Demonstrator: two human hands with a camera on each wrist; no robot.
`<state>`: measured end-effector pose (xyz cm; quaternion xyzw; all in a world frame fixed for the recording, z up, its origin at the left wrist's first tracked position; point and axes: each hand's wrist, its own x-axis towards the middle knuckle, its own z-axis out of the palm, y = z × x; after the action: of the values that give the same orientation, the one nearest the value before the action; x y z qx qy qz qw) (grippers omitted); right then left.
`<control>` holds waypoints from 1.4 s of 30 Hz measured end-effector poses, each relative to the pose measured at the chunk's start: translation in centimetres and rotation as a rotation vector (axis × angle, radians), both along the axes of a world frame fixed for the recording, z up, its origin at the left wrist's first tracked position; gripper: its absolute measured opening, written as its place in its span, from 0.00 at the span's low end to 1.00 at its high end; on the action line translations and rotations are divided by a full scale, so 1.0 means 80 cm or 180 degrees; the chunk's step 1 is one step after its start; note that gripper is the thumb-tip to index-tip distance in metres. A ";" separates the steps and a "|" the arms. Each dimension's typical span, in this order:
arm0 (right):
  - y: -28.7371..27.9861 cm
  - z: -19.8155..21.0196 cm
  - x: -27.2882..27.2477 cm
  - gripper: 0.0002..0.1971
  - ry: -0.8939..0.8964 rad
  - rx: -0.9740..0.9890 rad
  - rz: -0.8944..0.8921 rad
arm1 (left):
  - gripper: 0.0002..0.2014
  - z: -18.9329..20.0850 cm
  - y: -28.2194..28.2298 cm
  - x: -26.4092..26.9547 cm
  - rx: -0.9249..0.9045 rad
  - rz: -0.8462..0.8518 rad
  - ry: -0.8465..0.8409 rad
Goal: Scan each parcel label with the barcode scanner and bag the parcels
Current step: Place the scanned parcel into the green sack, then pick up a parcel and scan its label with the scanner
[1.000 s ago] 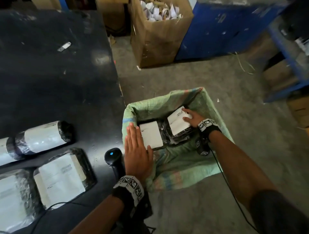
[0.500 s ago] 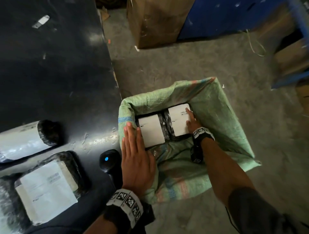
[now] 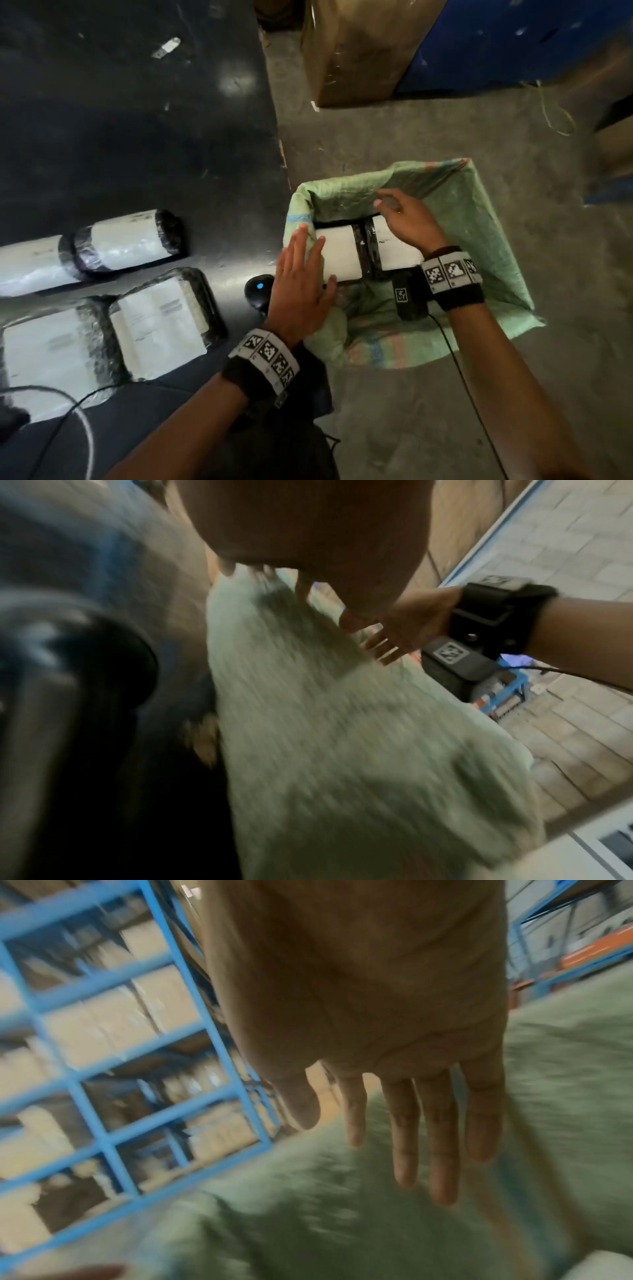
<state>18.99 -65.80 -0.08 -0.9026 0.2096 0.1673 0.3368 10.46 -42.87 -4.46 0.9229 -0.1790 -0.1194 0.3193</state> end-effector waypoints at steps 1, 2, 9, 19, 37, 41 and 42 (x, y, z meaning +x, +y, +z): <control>0.031 0.019 -0.011 0.21 -0.0159 0.0202 0.0076 | 0.34 0.005 0.016 0.006 -0.0146 -0.0037 -0.0001; 0.059 0.032 -0.022 0.20 -0.0281 0.0368 0.0127 | 0.33 0.009 0.034 0.013 -0.0249 -0.0034 -0.0004; 0.225 0.020 -0.094 0.23 -0.0468 0.0529 0.0764 | 0.32 0.024 0.209 0.018 -0.0129 0.1007 -0.0222; 0.283 -0.061 -0.177 0.37 -0.0253 0.0110 0.0670 | 0.46 -0.025 0.463 -0.131 0.0460 0.2277 -0.0031; 0.299 -0.111 -0.180 0.23 0.0011 0.1779 -0.0773 | 0.63 -0.089 0.519 -0.164 -0.0330 0.1989 0.0775; 0.300 -0.109 -0.178 0.23 0.0037 0.1824 -0.0834 | 0.61 -0.080 0.513 -0.173 -0.0520 0.2231 0.0570; 0.299 -0.110 -0.178 0.24 -0.0005 0.1802 -0.0807 | 0.61 -0.075 0.510 -0.175 -0.0543 0.2281 0.0517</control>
<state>4.75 -41.87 -8.87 -0.7397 0.2653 0.1751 0.5932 -3.52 -2.10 -10.43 0.8846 0.1719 -0.0577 0.4297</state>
